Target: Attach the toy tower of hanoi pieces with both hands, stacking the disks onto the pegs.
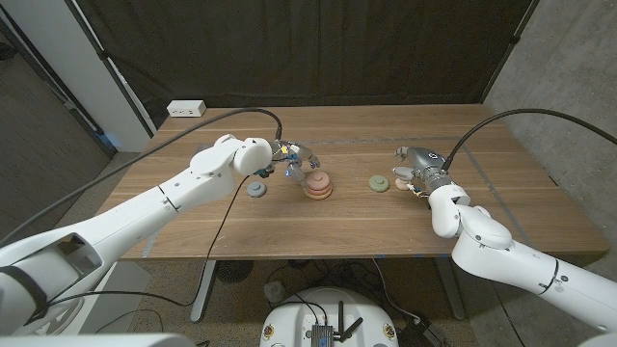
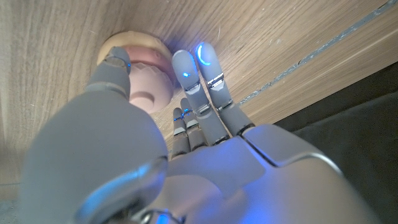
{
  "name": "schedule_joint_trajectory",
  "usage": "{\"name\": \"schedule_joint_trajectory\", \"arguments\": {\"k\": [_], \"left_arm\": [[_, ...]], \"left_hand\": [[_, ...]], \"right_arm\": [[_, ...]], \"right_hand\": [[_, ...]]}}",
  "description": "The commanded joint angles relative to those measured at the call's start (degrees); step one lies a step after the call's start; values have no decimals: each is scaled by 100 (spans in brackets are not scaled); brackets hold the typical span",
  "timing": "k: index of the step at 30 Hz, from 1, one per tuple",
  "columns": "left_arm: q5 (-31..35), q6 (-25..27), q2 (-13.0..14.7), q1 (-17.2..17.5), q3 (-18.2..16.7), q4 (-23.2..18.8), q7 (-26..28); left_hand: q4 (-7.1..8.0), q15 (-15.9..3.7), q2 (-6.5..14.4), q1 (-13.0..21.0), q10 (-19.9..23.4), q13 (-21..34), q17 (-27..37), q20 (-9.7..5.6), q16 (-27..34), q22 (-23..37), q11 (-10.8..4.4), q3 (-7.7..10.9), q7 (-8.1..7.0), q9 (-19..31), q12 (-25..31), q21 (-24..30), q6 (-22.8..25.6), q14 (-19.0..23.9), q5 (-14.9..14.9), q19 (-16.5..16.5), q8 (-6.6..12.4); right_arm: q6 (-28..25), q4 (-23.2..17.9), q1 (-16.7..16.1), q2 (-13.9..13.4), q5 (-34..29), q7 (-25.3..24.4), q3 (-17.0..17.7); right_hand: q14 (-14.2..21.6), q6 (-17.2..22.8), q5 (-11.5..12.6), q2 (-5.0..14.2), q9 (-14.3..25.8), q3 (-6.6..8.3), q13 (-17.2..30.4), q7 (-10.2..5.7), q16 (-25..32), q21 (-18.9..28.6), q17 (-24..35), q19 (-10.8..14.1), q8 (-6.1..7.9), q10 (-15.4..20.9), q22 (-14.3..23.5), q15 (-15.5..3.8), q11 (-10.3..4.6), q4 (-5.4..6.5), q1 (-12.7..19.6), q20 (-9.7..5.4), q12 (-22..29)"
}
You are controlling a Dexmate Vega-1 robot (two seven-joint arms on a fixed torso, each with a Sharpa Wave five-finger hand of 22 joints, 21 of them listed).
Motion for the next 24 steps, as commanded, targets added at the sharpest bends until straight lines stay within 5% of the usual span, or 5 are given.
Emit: {"name": "schedule_joint_trajectory", "arguments": {"k": [1,24], "left_arm": [[-93,304,250,368,-305,-293,287],[-255,828,405,674,-519,-504,694]], "left_hand": [[-13,-416,48,-8,52,13,32,-775,23,3,-9,10,-5,-9,47,-5,62,1,9,-38,32],[-44,-415,119,35,204,-21,30,-775,64,2,-75,38,-36,-28,98,-1,209,12,28,1,93]], "right_arm": [[105,60,120,18,-77,136,-60],[389,298,271,107,-53,310,-2]], "right_hand": [[18,55,39,3,-6,33,14,6,14,-7,9,34,8,57,24,-177,-6,-3,-25,-383,16],[22,132,41,-8,1,36,16,-5,29,-13,17,33,38,59,20,-177,-18,1,-57,-383,2]]}}
